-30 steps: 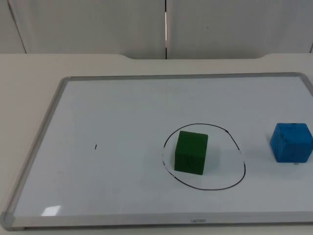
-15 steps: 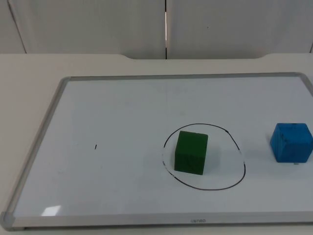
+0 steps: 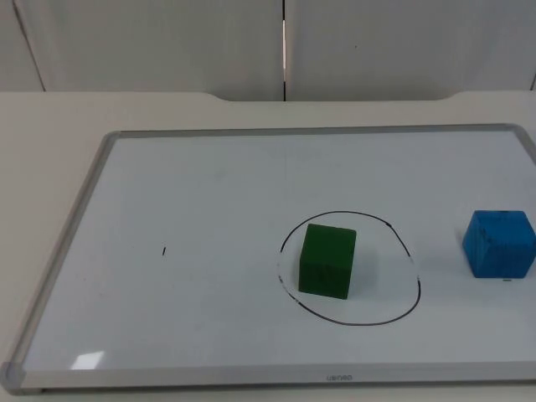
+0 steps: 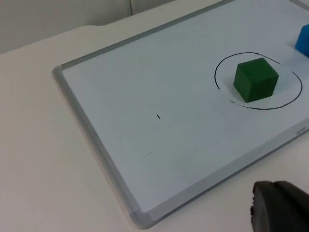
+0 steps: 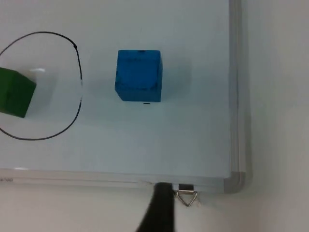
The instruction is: Push the two cubes into the marked area.
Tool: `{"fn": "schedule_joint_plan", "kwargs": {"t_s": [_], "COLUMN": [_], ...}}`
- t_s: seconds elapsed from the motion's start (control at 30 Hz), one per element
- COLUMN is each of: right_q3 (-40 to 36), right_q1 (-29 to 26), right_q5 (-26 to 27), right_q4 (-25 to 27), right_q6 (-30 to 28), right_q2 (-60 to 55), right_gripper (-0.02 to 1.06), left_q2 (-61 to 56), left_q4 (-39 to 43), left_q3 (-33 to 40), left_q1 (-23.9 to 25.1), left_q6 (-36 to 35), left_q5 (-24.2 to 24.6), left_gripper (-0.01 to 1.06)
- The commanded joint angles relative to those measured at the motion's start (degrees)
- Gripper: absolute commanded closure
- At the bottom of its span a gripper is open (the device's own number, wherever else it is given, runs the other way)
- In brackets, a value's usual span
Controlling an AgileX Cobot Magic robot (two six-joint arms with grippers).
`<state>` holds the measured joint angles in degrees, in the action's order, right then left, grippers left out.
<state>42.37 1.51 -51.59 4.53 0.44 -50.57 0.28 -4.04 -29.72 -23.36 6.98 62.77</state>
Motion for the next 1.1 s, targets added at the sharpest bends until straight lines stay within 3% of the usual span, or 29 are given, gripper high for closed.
{"fn": "schedule_joint_plan", "kwargs": {"t_s": [0.0,0.13,0.17,0.3,0.8,1.07], "right_q3": [1.2,3.5,3.5,3.5,3.5,8.0], "right_q1": [-0.2,-0.2,-0.2,-0.2,-0.2,2.3], "right_q5": [1.9,7.6,7.6,14.2,21.9,21.4], "right_q4": [0.3,-0.1,-0.1,-0.2,-0.7,-1.0], "right_q6": [0.0,0.0,0.0,0.0,0.0,0.0], "right_q2": [-3.4,-13.3,-13.3,-19.5,-39.8,-48.6], "right_gripper": [0.41,0.8,0.8,1.05,1.05,1.05], "left_q2": [-0.3,-0.3,-0.3,-0.3,-0.3,-0.3], "left_q4": [1.3,1.6,1.6,1.6,1.7,1.7], "left_q3": [0.3,1.4,1.4,1.4,1.4,1.4], "left_q1": [0.1,0.1,0.1,0.1,0.1,0.1], "left_q6": [-0.4,-0.4,-0.4,-0.8,-0.9,-0.9], "left_q5": [0.4,-1.1,-1.1,-1.1,-1.1,-1.1], "left_gripper": [1.05,1.05,1.05,1.05,1.05,1.05]}}
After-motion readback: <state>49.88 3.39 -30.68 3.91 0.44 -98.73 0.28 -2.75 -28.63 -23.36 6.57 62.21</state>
